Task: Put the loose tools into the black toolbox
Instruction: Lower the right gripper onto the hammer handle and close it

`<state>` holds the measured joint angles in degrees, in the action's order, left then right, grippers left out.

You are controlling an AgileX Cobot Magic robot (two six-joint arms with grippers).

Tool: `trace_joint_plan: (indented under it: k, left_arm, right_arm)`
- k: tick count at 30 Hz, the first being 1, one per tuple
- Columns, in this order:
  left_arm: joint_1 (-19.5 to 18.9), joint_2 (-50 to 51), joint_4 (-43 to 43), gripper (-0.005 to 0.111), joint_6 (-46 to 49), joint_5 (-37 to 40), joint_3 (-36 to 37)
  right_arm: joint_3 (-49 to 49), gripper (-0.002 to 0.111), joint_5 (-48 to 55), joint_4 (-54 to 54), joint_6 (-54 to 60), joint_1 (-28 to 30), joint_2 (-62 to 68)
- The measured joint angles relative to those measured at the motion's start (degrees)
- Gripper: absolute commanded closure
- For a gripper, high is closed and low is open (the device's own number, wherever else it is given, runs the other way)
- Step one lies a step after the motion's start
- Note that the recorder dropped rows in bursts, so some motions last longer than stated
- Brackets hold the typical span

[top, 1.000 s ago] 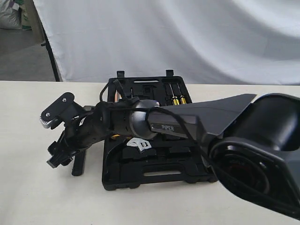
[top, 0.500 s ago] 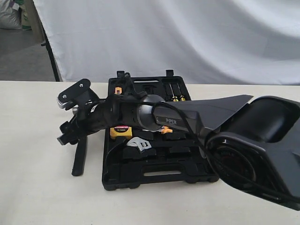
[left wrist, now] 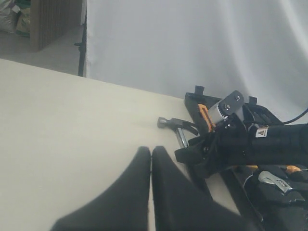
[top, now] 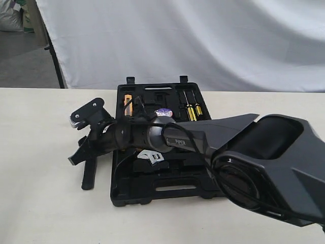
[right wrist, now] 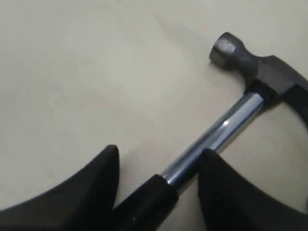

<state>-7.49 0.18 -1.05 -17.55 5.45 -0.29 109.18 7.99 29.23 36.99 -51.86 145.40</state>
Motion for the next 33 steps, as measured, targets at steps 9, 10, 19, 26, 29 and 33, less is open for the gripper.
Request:
trace_joint_plan:
  k: [9, 10, 19, 26, 29, 33]
  left_arm:
    - [0.0, 0.0, 0.0, 0.106, 0.0, 0.0, 0.0]
    - [0.0, 0.0, 0.0, 0.106, 0.0, 0.0, 0.0]
    - [0.0, 0.0, 0.0, 0.106, 0.0, 0.0, 0.0]
    - [0.0, 0.0, 0.0, 0.106, 0.0, 0.0, 0.0]
    - [0.0, 0.0, 0.0, 0.106, 0.0, 0.0, 0.0]
    - [0.0, 0.0, 0.0, 0.106, 0.0, 0.0, 0.0]
  right_arm:
    - [8.4, 0.109, 20.5, -0.3, -0.3, -1.4, -0.3]
    - [9.0, 0.109, 22.3, -0.3, -0.6, -1.9, -0.3]
    - [17.5, 0.109, 51.7, -3.9, -7.1, -4.7, -4.0]
    - [18.0, 0.109, 42.4, -4.9, -8.6, -4.6, -2.5]
    - [18.0, 0.109, 41.0, -5.0, -8.6, -4.6, -0.8]
    - [18.0, 0.109, 41.0, -5.0, -8.6, -4.6, 0.3]
